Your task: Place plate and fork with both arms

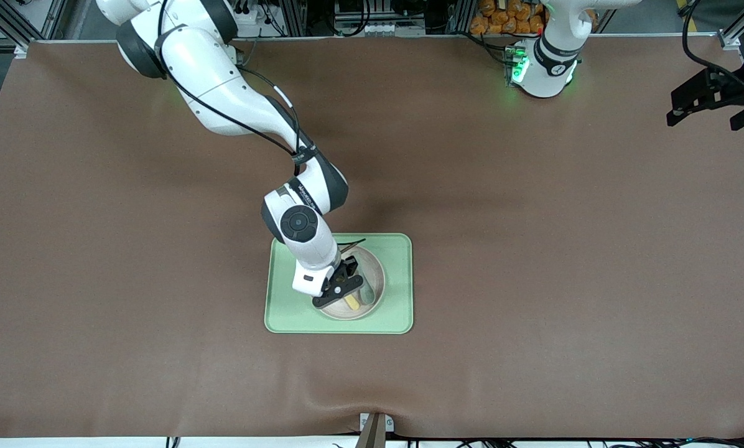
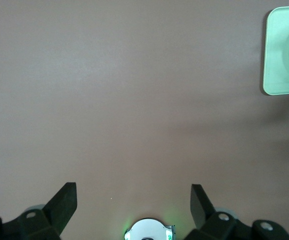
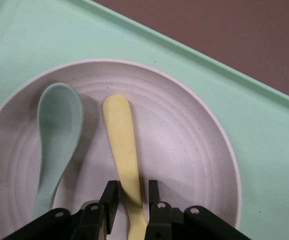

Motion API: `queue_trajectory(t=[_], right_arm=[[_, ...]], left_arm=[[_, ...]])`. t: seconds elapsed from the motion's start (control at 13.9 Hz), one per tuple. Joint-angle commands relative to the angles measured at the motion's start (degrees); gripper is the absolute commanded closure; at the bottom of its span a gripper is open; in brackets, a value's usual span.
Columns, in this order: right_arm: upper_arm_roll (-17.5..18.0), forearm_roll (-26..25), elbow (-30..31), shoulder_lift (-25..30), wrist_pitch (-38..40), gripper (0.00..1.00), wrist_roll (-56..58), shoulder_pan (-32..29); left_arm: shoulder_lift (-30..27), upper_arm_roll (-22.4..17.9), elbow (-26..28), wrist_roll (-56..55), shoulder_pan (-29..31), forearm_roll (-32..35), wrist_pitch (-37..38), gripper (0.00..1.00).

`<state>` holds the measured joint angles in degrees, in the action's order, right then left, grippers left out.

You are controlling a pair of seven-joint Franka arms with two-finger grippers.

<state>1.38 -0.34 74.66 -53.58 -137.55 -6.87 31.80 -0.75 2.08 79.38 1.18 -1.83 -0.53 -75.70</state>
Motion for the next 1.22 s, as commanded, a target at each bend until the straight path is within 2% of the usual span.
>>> queue_trajectory(t=[0.0, 0.36, 0.86, 1.15], right_arm=[[-0.59, -1.42, 0.05, 0.06, 0.0, 1.0, -3.06, 0.54], [-0.41, -0.89, -0.39, 0.93, 0.36, 1.0, -4.37, -0.07], [-0.32, 6.66, -1.01, 3.31, 3.25, 1.0, -4.64, -3.93], [-0.41, 6.49, -0.13, 5.33, 6.24, 1.0, -4.29, -7.27]], left_arm=[[-0.31, -0.15, 0.77, 0.58, -0.19, -1.66, 0.38, 0.0], [-0.04, -0.32, 0.77, 0.4, 0.25, -2.72, 0.12, 0.0], [0.4, -0.23, 0.77, 0.31, -0.02, -2.63, 0.12, 0.0], [0.49, -0.58, 0.77, 1.01, 0.33, -1.58, -1.1, 0.0]])
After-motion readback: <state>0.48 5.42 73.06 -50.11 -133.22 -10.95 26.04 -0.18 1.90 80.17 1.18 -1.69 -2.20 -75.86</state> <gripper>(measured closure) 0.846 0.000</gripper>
